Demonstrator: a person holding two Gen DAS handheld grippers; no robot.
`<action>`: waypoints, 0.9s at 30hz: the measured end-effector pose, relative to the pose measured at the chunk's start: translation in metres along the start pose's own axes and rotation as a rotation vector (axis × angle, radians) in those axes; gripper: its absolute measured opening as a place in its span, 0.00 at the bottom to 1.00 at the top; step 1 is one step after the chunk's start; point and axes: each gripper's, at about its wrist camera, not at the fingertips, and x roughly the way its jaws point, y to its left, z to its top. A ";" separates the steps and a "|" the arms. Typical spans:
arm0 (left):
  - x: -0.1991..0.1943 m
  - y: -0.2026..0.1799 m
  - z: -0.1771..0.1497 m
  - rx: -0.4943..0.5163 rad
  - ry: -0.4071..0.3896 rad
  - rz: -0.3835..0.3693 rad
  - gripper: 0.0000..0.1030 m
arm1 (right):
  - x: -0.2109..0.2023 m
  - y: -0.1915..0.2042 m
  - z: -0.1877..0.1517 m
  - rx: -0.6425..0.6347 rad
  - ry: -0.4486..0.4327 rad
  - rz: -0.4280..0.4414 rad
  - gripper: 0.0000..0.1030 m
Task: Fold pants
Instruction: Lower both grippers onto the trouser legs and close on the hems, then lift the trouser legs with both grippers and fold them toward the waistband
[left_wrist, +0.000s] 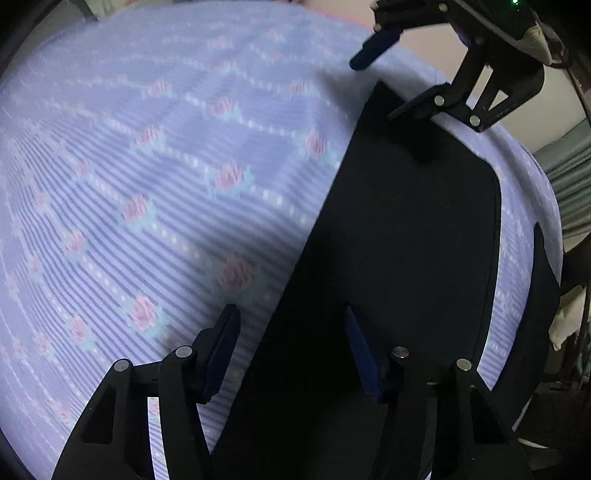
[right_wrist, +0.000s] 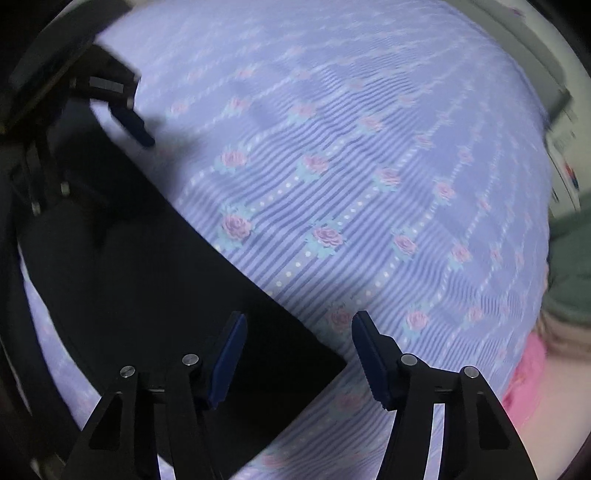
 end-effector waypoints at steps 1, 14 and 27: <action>0.005 0.000 -0.002 -0.003 0.015 -0.003 0.55 | 0.006 0.003 0.003 -0.033 0.025 0.004 0.59; 0.017 -0.004 -0.026 -0.063 -0.032 0.010 0.23 | 0.031 0.028 -0.006 -0.119 0.098 0.003 0.08; -0.038 -0.031 -0.069 -0.023 -0.087 0.056 0.04 | -0.061 0.064 -0.051 -0.163 -0.076 -0.180 0.03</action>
